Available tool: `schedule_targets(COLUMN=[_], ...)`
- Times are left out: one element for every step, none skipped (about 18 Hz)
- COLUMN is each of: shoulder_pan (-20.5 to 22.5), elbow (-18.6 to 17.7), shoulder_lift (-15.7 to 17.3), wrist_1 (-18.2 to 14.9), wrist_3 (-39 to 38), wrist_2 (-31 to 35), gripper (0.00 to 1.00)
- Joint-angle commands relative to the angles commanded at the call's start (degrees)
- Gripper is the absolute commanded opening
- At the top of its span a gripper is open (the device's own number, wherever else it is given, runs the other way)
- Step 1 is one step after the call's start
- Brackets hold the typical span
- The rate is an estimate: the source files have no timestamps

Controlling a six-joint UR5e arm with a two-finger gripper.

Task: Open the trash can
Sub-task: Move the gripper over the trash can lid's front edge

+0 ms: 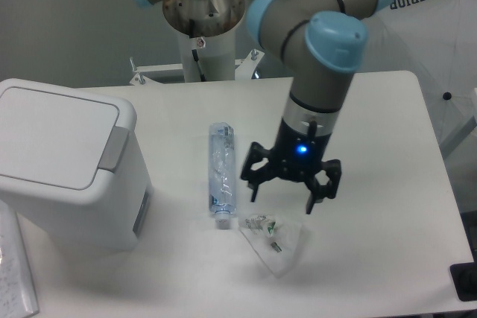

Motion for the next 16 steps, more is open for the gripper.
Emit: schedule_targets(shoulder_pan=[0.00, -0.09, -0.09, -0.18, -0.18, -0.26, -0.27, -0.61, -1.31, -2.02, -3.15, -4.47, -5.53, -6.15, -6.76, -7.03], elbow=[0.00, -0.09, -0.18, -0.35, -0.53, -0.62, -0.70, -1.05, -1.40, -1.76, -2.11, -2.46, -3.24, -4.30, -5.35, -7.45], shoulder_lift=[0.70, 1.41, 2.11, 2.64, 3.08, 3.26, 3.43, 3.87, 4.05, 4.14, 4.57, 5.01, 5.54, 5.98, 6.86, 8.52], wrist_1=[0.00, -0.09, -0.26, -0.26, -0.26, -0.35, -0.44, -0.53, -0.44, -0.53, -0.44, -0.44, -0.44, -0.27, -0.35, -0.09], wrist_3=[-0.09, -0.18, -0.27, -1.05, -1.84, -2.46, -2.81, -3.08, -3.08, -3.17, -3.17, -3.08, -3.08, -3.08, -3.08, -2.99], wrist_2=[-1.49, -2.55, -3.35, -4.22, -4.67, -4.67, -4.59, -4.58, -4.58, -4.67, -4.76, -4.76, -4.76, -4.59, -4.50, -4.41], gripper=[1.00, 1.00, 1.00, 1.00, 1.00, 1.00, 1.00, 1.00, 1.00, 1.00, 1.00, 1.00, 1.00, 1.00, 1.00, 1.00])
